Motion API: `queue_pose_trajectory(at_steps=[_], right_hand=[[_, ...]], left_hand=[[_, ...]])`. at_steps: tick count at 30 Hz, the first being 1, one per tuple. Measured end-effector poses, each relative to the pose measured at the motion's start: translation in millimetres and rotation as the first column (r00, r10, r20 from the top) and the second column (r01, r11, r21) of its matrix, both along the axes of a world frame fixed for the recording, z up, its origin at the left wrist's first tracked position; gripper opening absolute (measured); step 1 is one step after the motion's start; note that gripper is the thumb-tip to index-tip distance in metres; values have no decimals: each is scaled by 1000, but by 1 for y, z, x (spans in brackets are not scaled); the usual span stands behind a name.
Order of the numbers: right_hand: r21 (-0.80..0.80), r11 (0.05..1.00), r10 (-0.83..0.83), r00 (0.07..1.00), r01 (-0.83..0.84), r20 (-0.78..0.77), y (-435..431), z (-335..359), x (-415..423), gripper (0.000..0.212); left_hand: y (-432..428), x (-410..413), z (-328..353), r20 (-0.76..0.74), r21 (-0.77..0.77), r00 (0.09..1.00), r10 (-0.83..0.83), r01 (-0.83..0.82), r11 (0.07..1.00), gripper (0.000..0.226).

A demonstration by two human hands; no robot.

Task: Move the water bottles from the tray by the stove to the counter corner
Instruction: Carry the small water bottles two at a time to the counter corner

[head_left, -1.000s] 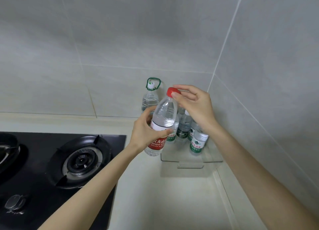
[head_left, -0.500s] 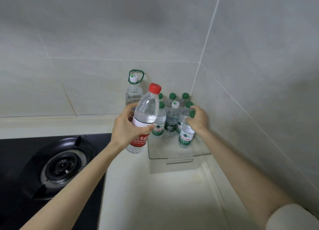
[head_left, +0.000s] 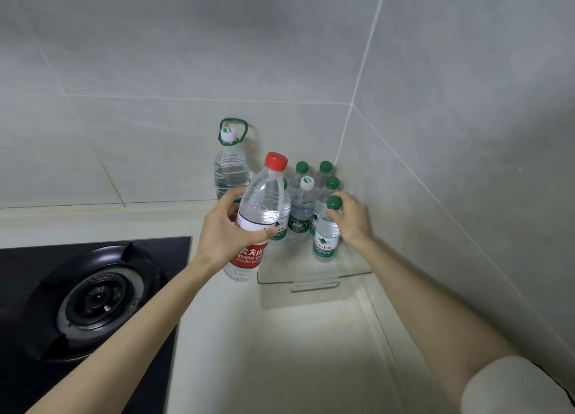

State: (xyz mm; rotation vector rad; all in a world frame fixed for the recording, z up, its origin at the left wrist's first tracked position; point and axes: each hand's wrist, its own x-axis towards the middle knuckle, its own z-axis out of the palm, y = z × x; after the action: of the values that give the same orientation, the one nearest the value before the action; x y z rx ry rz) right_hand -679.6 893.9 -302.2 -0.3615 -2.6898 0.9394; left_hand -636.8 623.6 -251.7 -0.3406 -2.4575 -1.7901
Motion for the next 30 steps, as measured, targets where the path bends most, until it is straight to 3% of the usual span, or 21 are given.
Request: queue_pose_trajectory(at_steps=[4,8,13,21,30], right_hand=[[30,998,47,999,-46,-26,-10,9,3,35],[-67,993,83,981,-96,-173,-31,42,6,35],[-124,952,222,909,-280,-353,-71,102,19,38],[-277,781,383,780,-560,-496,-141,160,44,38],[-305,557,620,631,-773,-467,-232,153,83,35]], left_hand=[[-6,7,9,17,22,1000,17,-17,1000,70],[-19,15,20,-1,51,998,60,-60,997,71],[-40,30,40,-23,79,988,153,-151,985,70],[-85,71,73,-54,116,942,332,-324,939,71],[-142,148,79,-69,91,836,544,-538,838,71]])
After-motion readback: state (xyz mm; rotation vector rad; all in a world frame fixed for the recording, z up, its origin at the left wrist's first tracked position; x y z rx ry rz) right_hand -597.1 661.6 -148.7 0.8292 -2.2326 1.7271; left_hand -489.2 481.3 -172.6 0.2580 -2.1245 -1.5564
